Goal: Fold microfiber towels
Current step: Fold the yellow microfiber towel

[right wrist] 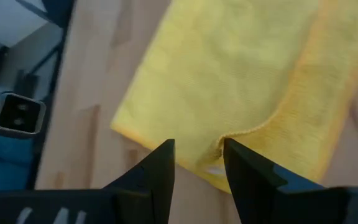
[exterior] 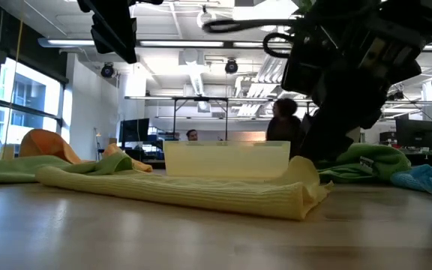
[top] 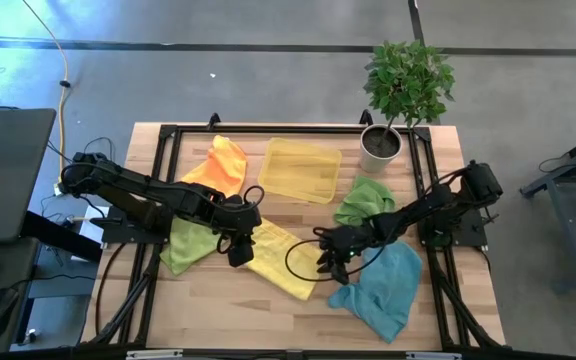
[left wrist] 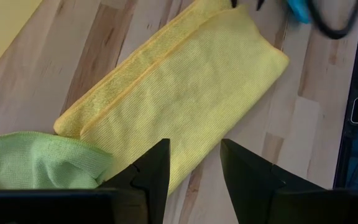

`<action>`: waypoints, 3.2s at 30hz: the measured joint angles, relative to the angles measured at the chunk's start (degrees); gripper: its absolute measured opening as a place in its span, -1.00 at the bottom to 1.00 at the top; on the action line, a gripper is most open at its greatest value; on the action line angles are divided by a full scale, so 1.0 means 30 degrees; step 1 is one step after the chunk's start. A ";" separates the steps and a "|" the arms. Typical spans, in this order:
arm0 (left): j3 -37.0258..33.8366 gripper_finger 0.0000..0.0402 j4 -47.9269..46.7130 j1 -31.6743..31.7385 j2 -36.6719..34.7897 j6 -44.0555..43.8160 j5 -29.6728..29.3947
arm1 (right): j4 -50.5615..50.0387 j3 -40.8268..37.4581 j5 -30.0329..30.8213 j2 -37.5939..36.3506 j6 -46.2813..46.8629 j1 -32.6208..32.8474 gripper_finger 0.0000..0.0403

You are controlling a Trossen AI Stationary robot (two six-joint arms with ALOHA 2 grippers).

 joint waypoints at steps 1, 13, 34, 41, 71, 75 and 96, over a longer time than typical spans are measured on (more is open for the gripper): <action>0.0000 -0.34 -0.0001 0.0000 0.0000 0.0000 -0.0005 | -0.0183 0.0000 0.0191 0.0000 0.0003 -0.0001 -0.36; 0.0000 -0.34 0.0007 0.0000 0.0000 -0.0079 -0.0007 | -0.0181 0.0000 0.0339 0.0636 0.2013 0.0006 -0.36; 0.0000 -0.34 0.0065 0.0000 0.0000 0.0027 -0.0084 | 0.0826 0.0015 -0.0576 0.1081 0.7471 0.0006 -0.98; -0.0014 -0.34 0.1157 0.0062 0.0000 0.3733 -0.0087 | -0.1237 0.0015 -0.0583 -0.1257 0.7416 0.0006 -1.00; -0.0037 -0.34 1.1771 0.4336 0.8536 1.1047 0.8149 | -0.3525 0.1515 0.1191 -0.3082 0.3363 0.0019 -1.00; -0.0029 -0.34 1.2758 0.4506 0.9253 1.1478 0.8164 | -0.3547 0.1523 0.1216 -0.3082 0.2887 0.0185 -1.00; -0.0032 -0.34 0.5342 0.6006 0.9581 1.5044 1.3363 | -0.4916 0.1530 0.1497 -0.3079 0.2480 0.0767 -1.00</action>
